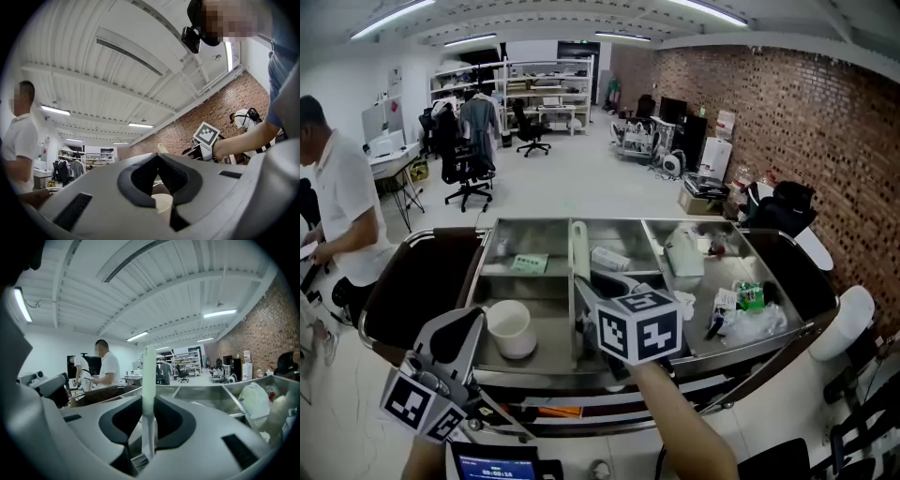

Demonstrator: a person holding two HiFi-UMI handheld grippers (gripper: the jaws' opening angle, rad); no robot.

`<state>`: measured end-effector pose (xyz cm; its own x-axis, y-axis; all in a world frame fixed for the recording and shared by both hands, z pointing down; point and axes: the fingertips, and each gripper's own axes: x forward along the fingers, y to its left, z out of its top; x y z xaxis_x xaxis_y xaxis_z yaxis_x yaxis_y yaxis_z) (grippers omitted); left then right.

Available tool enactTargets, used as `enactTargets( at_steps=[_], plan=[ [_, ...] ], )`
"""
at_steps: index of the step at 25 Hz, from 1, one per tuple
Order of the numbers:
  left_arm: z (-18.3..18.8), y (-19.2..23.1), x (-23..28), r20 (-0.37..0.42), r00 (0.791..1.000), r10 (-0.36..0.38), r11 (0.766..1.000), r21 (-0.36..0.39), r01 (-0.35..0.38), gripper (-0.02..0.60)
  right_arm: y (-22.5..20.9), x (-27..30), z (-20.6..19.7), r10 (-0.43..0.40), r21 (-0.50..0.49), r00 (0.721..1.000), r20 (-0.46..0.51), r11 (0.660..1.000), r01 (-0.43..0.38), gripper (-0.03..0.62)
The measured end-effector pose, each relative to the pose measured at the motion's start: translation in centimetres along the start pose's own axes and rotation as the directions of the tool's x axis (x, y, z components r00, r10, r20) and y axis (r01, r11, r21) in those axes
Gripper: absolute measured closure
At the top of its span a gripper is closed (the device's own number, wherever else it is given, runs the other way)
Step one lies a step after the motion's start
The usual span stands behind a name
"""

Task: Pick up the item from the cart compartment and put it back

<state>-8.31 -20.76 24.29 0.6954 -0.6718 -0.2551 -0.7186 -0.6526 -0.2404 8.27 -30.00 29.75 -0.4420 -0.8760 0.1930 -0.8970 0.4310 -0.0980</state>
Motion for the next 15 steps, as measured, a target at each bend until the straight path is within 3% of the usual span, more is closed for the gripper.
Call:
enactTargets(
  at_steps=[7, 15],
  plan=[
    [-0.5, -0.2, 0.0, -0.007, 1.0, 0.006, 1.0, 0.003, -0.006, 0.569, -2.2, 2.1, -1.0, -0.055, -0.033, 0.998, -0.02, 0.998, 0.055, 0.491],
    [-0.3, -0.2, 0.1, -0.01, 1.0, 0.012, 1.0, 0.014, -0.012, 0.569, -4.0, 4.3, -2.6, -0.1, -0.064, 0.989, -0.109, 0.994, 0.093, 0.485]
  ],
)
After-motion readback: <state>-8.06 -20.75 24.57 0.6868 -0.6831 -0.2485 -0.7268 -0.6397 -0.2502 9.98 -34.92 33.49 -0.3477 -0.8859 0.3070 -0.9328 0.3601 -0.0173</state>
